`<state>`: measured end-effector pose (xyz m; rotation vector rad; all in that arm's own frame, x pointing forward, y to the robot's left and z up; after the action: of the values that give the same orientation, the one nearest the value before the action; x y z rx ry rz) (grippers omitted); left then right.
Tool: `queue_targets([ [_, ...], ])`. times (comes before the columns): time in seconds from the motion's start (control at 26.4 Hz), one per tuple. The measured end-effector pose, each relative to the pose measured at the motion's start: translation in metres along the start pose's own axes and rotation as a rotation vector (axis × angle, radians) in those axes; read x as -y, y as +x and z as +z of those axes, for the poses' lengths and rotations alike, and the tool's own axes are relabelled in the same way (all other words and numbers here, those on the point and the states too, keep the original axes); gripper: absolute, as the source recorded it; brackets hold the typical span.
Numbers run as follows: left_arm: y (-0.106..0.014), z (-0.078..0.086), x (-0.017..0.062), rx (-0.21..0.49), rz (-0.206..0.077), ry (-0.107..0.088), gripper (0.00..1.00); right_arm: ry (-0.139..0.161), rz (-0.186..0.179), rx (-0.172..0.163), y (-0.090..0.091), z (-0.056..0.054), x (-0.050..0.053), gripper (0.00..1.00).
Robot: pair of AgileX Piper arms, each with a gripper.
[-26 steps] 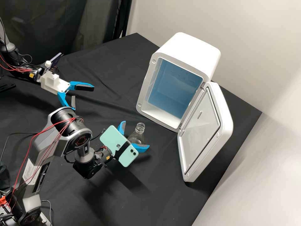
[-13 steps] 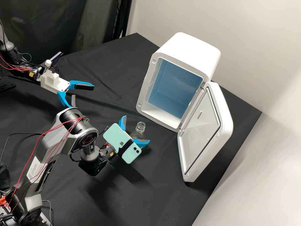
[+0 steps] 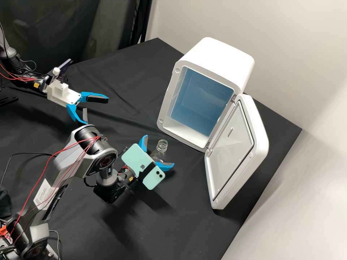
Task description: Place the flask in the incubator
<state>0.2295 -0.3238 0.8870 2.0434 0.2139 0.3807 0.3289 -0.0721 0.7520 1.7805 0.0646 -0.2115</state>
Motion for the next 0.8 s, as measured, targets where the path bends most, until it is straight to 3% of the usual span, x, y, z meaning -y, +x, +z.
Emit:
queue_targets([
  [0.42, 0.000, 0.001, -0.0014, 0.003, 0.005, 0.002, 1.00, 0.006, 0.031, 0.017, 0.000, 0.007, -0.010, 1.00],
  [0.45, 0.000, 0.001, -0.0013, 0.005, 0.004, 0.002, 1.00, 0.006, 0.034, 0.016, -0.001, 0.007, -0.011, 0.00],
  [0.8, 0.000, 0.004, -0.0019, 0.012, 0.006, 0.004, 1.00, 0.007, 0.044, 0.019, -0.003, 0.007, -0.014, 0.00],
])
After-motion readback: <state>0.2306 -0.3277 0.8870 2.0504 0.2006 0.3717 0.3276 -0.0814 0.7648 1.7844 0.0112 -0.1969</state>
